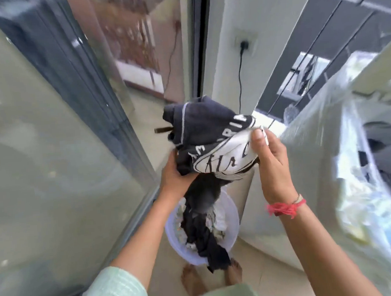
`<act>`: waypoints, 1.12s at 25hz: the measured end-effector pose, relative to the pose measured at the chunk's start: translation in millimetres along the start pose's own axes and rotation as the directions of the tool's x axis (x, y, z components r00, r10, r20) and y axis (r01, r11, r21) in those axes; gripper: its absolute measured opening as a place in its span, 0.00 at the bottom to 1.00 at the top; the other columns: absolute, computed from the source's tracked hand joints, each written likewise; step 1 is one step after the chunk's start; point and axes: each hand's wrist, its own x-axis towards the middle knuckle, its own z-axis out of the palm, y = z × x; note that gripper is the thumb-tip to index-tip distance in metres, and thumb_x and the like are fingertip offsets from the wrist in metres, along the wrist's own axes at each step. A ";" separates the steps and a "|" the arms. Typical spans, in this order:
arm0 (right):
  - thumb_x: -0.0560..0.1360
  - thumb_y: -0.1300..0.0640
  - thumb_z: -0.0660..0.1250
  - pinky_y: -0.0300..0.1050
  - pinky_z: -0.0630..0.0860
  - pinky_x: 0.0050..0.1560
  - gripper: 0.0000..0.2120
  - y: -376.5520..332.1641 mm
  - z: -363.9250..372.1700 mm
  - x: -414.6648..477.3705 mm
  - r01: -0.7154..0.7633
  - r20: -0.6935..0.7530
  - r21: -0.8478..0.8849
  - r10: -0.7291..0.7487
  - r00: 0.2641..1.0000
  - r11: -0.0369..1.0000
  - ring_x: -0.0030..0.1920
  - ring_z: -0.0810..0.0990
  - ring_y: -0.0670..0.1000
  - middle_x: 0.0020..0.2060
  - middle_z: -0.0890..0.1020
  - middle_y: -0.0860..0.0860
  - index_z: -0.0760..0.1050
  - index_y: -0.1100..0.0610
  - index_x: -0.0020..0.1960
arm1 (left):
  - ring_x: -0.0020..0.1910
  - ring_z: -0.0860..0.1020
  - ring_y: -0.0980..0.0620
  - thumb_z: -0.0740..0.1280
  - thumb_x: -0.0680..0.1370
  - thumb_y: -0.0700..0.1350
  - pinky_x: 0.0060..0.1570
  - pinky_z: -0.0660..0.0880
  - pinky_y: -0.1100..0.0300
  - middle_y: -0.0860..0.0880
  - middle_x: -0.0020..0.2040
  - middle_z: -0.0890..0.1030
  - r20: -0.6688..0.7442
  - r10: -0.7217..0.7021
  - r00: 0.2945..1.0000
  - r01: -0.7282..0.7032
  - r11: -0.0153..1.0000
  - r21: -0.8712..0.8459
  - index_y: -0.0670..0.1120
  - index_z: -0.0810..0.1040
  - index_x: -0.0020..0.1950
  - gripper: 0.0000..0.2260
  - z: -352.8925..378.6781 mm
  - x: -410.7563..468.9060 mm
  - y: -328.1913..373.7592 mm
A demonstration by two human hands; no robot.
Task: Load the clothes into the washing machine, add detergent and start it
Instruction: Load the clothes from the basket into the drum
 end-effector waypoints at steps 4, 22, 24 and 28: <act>0.65 0.38 0.71 0.40 0.68 0.61 0.16 -22.4 -43.6 -7.0 -0.096 -0.037 -0.559 0.091 0.995 0.824 0.58 0.71 0.43 0.53 0.70 0.49 0.77 0.45 0.48 | 0.36 0.76 0.66 0.61 0.77 0.33 0.40 0.73 0.65 0.54 0.38 0.76 -0.140 0.360 0.922 -0.288 0.884 0.369 0.53 0.79 0.44 0.15 -32.7 -13.0 78.1; 0.77 0.53 0.64 0.46 0.71 0.42 0.05 -162.7 -93.1 19.2 0.256 -0.257 -0.617 -0.497 0.829 0.744 0.40 0.75 0.42 0.40 0.77 0.45 0.71 0.54 0.47 | 0.53 0.73 0.42 0.75 0.68 0.53 0.56 0.71 0.45 0.47 0.52 0.70 0.345 0.648 0.679 -0.660 0.333 0.673 0.59 0.58 0.72 0.38 -51.6 -34.2 298.3; 0.78 0.55 0.63 0.38 0.70 0.37 0.04 -168.9 -103.2 21.2 0.310 -0.268 -0.483 -0.476 0.838 0.819 0.35 0.74 0.36 0.35 0.76 0.40 0.69 0.53 0.46 | 0.54 0.72 0.44 0.72 0.65 0.65 0.58 0.70 0.46 0.48 0.51 0.68 0.389 0.567 0.726 -0.633 0.329 0.701 0.59 0.65 0.70 0.36 -31.5 -32.8 317.0; 0.72 0.43 0.69 0.35 0.69 0.35 0.13 -183.2 -155.5 14.7 0.348 -0.116 -0.547 -0.481 0.869 0.761 0.33 0.72 0.38 0.33 0.76 0.42 0.73 0.52 0.43 | 0.47 0.73 0.43 0.68 0.71 0.61 0.48 0.70 0.51 0.46 0.44 0.68 0.342 0.700 0.627 -0.696 0.306 0.649 0.46 0.76 0.48 0.19 7.1 -33.7 342.6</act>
